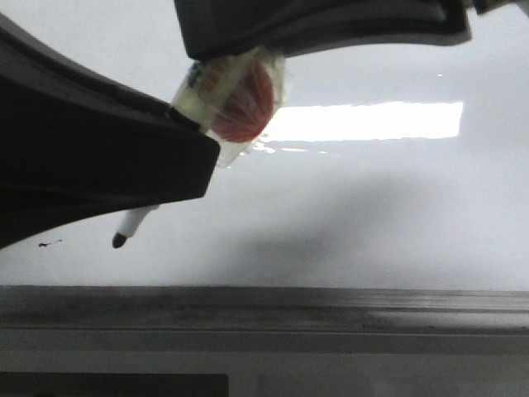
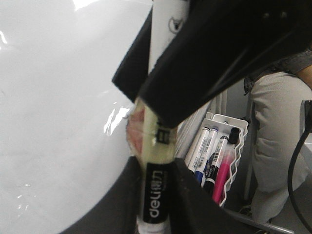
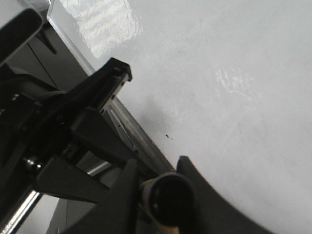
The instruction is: Write number 6 on whiteboard
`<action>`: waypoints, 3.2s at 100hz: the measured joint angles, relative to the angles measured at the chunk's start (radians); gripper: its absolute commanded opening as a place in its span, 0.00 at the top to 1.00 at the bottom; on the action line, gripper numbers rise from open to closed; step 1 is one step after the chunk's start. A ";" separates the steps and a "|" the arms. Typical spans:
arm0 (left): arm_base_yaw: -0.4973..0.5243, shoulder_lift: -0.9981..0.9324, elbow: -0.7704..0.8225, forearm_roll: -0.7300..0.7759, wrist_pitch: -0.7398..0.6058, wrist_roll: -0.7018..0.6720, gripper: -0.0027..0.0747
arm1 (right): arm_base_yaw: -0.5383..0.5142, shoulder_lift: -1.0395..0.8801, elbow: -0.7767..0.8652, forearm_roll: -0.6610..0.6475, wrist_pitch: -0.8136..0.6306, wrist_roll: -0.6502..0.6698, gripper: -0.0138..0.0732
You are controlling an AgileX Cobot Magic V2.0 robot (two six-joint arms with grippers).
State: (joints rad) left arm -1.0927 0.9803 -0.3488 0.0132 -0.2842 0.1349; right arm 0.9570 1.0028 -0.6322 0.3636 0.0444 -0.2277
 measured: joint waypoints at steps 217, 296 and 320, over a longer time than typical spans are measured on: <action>0.447 -0.494 0.000 -0.107 0.366 -0.005 0.49 | -0.270 0.300 -0.329 0.025 0.341 -0.011 0.92; 0.084 -0.353 0.000 -0.110 0.385 0.019 0.49 | 0.009 0.173 -0.329 0.017 0.354 -0.025 0.92; 0.064 -0.256 0.000 -0.127 0.284 0.019 0.49 | 0.018 0.173 -0.329 0.008 0.340 -0.030 0.92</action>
State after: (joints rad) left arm -1.0291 0.7245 -0.3488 -0.1137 0.0000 0.1535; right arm 0.9750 1.1759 -0.9609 0.3720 0.3841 -0.2573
